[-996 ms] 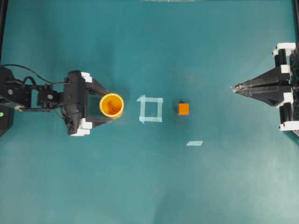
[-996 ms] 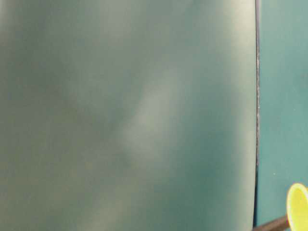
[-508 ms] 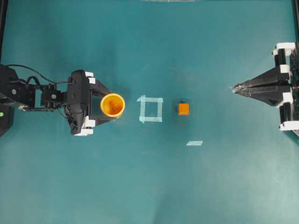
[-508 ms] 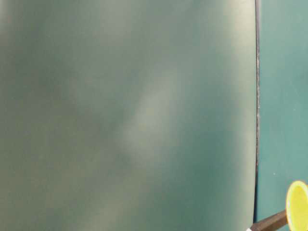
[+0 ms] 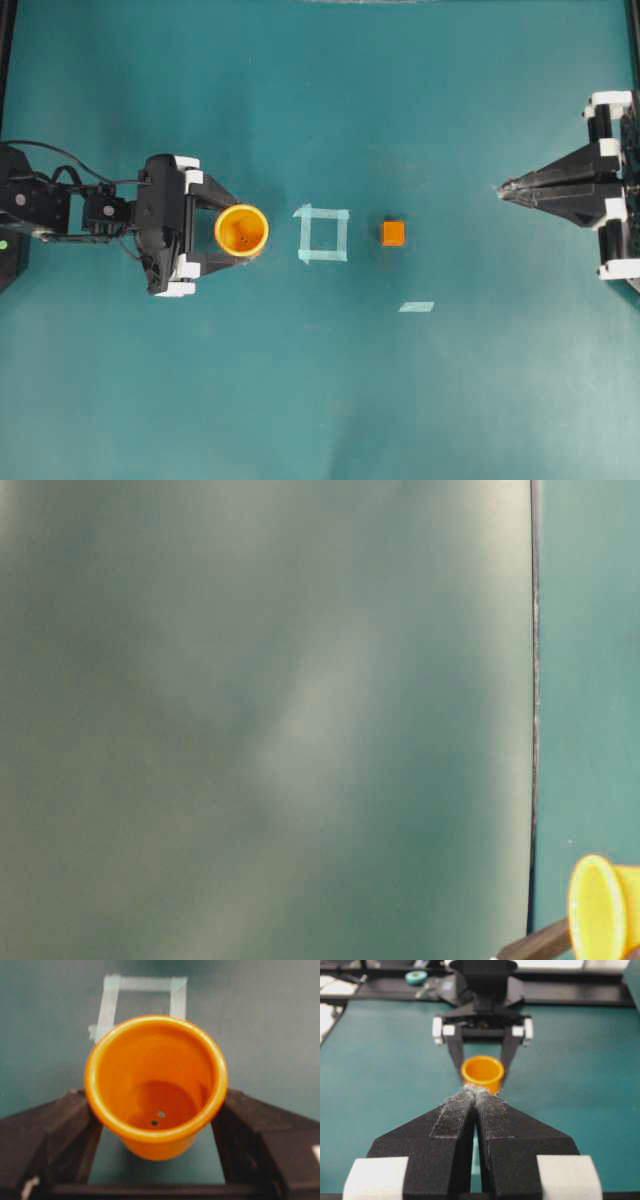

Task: Move the cup forward with left arm.
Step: 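Close the left gripper around the orange cup, then slide the held orange cup toward the near table edge with left gripper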

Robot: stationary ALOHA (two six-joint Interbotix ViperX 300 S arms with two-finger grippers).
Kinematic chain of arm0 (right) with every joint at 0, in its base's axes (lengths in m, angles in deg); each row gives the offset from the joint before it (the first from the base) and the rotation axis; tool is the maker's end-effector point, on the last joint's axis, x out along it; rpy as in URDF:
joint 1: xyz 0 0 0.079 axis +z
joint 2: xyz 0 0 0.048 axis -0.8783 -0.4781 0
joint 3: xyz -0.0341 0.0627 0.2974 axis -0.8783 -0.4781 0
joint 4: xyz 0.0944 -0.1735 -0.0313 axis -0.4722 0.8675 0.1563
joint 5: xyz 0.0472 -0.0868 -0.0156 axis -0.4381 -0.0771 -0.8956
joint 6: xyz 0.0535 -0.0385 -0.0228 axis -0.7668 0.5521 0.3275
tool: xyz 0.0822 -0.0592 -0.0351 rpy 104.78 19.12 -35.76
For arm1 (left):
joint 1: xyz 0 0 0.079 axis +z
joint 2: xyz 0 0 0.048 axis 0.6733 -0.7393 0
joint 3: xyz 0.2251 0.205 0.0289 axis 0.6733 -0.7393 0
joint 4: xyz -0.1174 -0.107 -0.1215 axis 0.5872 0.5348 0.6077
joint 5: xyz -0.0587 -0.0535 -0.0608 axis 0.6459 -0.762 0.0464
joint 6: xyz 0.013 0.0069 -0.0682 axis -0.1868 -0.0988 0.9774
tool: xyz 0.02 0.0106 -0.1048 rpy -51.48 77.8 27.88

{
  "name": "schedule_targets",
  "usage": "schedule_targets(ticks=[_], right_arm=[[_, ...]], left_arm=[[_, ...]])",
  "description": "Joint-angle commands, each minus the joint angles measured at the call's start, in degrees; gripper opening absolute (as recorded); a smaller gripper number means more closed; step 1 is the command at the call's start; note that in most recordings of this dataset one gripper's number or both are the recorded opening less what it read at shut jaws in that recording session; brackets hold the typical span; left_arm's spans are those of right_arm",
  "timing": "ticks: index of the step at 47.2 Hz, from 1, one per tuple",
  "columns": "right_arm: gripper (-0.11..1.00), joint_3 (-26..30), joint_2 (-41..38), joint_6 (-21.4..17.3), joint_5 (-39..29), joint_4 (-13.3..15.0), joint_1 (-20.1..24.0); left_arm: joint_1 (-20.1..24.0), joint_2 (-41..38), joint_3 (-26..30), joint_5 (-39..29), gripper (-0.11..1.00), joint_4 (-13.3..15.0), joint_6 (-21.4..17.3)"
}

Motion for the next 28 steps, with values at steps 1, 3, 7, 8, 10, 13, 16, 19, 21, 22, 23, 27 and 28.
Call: schedule_targets(ticks=[1, 3, 7, 8, 10, 13, 16, 19, 21, 22, 23, 27, 28], right_arm=[[0.0, 1.8, -0.1, 0.0, 0.3, 0.1, 0.0], [0.0, 1.8, -0.1, 0.0, 0.3, 0.1, 0.0], [0.0, 1.8, 0.0, -0.1, 0.3, 0.1, -0.1], [0.0, 1.8, 0.0, -0.1, 0.3, 0.1, 0.0], [0.0, 1.8, 0.0, -0.1, 0.3, 0.2, -0.1], [0.0, 1.8, 0.0, -0.1, 0.3, 0.1, -0.1], [0.0, 1.8, 0.0, 0.0, 0.3, 0.2, -0.1], [0.0, 1.8, 0.0, -0.1, 0.3, 0.1, -0.1], [0.0, 1.8, 0.0, -0.1, 0.2, 0.1, -0.1], [0.0, 1.8, 0.0, -0.1, 0.2, 0.1, 0.0], [0.0, 1.8, 0.0, -0.1, 0.2, 0.1, -0.1], [0.0, 1.8, 0.0, -0.1, 0.3, 0.1, -0.1], [0.0, 1.8, 0.0, -0.1, 0.3, 0.1, 0.0]], left_arm=[[-0.6, 2.1, 0.2, 0.7, 0.66, -0.2, 0.2], [-0.9, 2.5, 0.0, 0.7, 0.66, -0.2, 0.3], [-1.7, 3.2, -0.4, 0.6, 0.66, -0.2, 0.3], [-1.9, 3.3, -0.4, 0.6, 0.66, -0.2, 0.3], [-2.5, 3.4, -0.4, 0.7, 0.66, -0.2, 0.3], [-3.8, 3.6, -0.5, 0.7, 0.66, -0.1, 0.4], [-4.8, 3.5, -0.5, 0.6, 0.66, 0.1, 0.4], [-5.9, 3.5, -0.5, 0.6, 0.66, 0.2, 0.4], [-6.8, 3.5, -0.4, 0.8, 0.66, 0.1, 0.8], [-7.1, 3.5, -0.3, 1.0, 0.66, 0.2, 1.0], [-7.6, 3.5, -0.2, 1.1, 0.66, 0.2, 1.1], [-9.5, 3.4, 0.3, 1.8, 0.66, 0.2, 1.9], [-9.9, 3.4, 0.4, 2.0, 0.66, 0.3, 2.1]])
